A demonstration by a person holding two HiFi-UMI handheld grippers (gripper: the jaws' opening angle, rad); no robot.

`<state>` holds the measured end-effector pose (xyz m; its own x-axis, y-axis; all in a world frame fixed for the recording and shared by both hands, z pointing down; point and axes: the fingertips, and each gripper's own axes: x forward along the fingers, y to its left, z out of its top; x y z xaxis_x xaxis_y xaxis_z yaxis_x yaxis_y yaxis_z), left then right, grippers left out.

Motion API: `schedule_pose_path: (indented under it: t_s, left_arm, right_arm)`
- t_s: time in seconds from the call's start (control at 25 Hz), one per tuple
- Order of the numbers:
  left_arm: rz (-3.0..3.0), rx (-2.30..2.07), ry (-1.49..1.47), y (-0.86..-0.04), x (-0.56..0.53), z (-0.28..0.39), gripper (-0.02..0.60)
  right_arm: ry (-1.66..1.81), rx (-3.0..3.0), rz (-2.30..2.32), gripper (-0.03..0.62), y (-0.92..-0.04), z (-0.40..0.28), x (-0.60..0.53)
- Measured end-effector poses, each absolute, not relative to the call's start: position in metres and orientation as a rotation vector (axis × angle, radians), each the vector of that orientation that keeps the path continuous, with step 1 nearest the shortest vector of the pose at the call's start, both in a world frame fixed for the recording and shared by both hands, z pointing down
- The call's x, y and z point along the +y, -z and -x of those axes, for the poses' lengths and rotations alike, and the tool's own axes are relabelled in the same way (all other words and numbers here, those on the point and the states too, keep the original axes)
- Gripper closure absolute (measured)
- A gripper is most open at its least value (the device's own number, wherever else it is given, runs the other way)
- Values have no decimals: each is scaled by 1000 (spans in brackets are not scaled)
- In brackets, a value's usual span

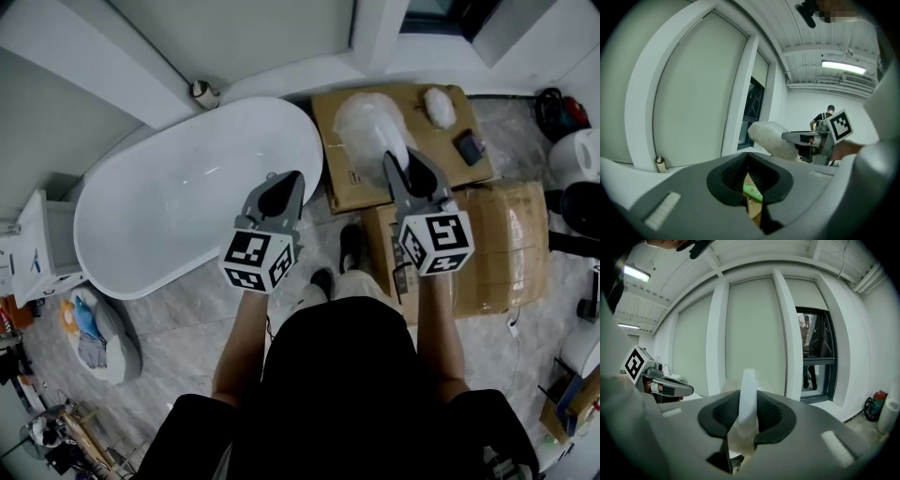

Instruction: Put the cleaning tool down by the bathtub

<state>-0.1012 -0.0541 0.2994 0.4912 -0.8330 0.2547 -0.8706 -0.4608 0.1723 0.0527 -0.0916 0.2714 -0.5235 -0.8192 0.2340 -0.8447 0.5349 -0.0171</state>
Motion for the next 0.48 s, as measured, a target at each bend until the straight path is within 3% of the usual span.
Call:
schedule_pose_path:
  t_s: [0.48]
  left_arm:
    - [-2350, -1497, -208, -323, -128, 68, 583]
  right_arm:
    - [-311, -2552, -1280, 496, -336, -68, -185]
